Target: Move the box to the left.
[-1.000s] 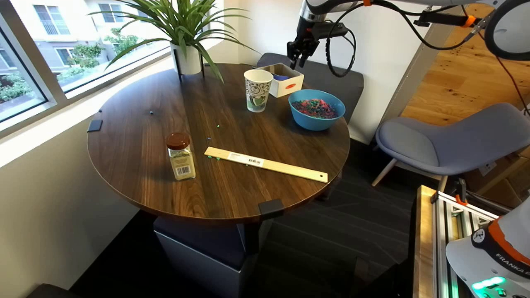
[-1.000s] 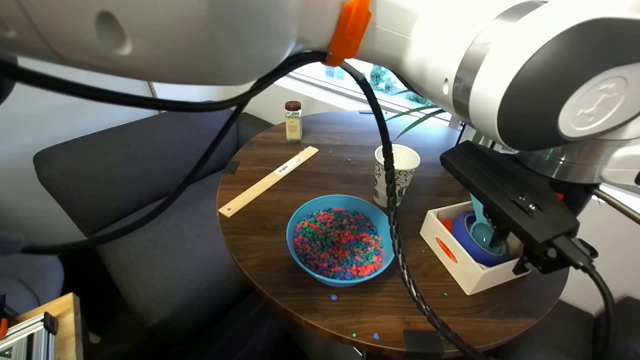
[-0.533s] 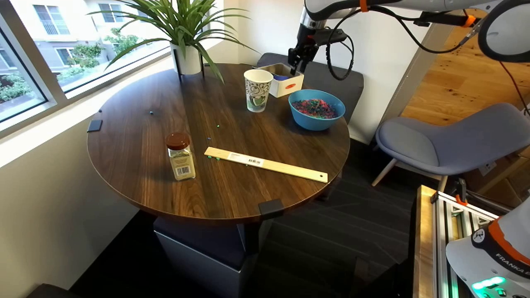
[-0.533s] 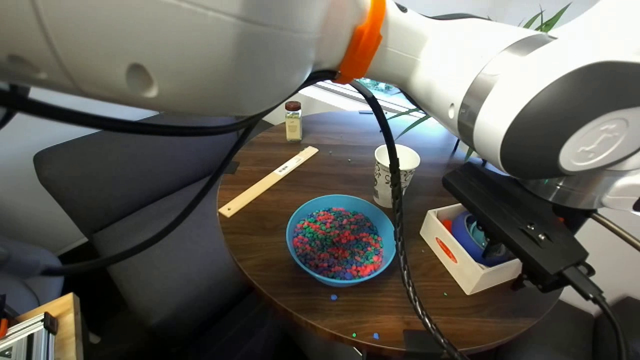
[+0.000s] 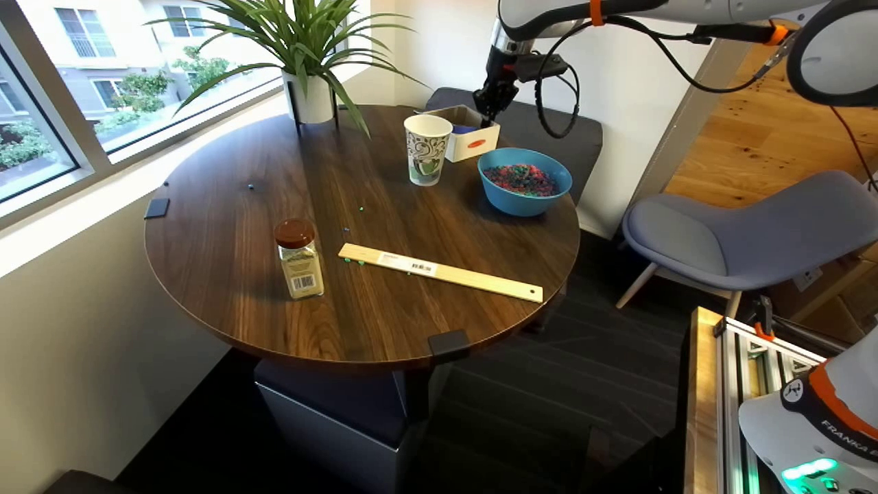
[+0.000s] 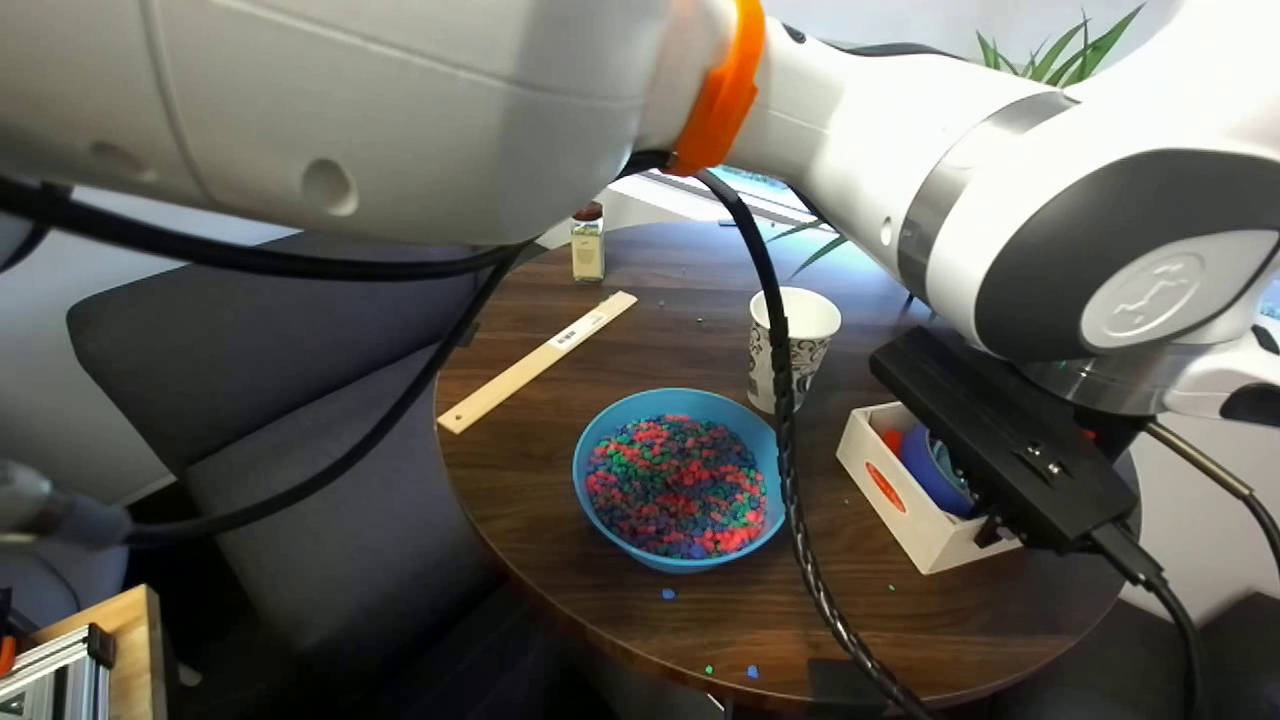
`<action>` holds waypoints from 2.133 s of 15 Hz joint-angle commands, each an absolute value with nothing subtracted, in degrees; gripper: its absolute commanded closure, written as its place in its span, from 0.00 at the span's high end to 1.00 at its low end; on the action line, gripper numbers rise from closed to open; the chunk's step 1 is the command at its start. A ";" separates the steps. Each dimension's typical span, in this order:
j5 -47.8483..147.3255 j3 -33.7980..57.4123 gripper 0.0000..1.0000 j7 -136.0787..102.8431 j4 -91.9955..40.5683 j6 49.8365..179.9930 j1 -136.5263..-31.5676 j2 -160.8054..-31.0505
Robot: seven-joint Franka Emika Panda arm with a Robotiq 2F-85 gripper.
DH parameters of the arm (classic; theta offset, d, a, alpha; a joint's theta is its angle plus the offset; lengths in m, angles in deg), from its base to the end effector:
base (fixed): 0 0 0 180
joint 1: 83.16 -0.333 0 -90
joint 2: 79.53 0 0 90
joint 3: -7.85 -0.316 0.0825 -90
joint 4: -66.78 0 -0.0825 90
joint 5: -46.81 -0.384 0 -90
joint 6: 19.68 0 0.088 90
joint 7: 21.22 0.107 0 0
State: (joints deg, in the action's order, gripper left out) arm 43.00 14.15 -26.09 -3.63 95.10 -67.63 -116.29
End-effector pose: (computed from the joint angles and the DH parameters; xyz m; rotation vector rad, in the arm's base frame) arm 0.7031 -0.2544 0.4097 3.0681 -0.4536 0.2054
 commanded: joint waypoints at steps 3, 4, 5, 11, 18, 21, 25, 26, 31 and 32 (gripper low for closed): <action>43.17 14.00 0.06 -26.16 -2.99 93.35 -67.68 -117.01; 43.24 14.05 0.06 -26.08 -2.98 92.75 -67.70 -116.65; 43.11 14.05 0.06 -26.06 -2.77 91.76 -67.59 -115.93; 41.23 14.10 0.05 -25.80 -1.53 86.23 -65.91 -110.34; 43.17 13.80 0.05 -30.01 -5.78 84.05 -66.73 -99.17; 42.94 11.41 0.05 -35.26 -9.09 83.56 -68.81 -92.98; 43.65 7.02 0.05 -39.27 -15.78 81.69 -73.39 -86.17; 44.18 5.72 0.05 -39.61 -17.03 80.72 -74.87 -85.12; 46.70 2.34 0.05 -37.62 -19.68 79.15 -82.22 -86.19; 46.43 1.97 0.05 -35.95 -18.81 79.07 -83.17 -87.89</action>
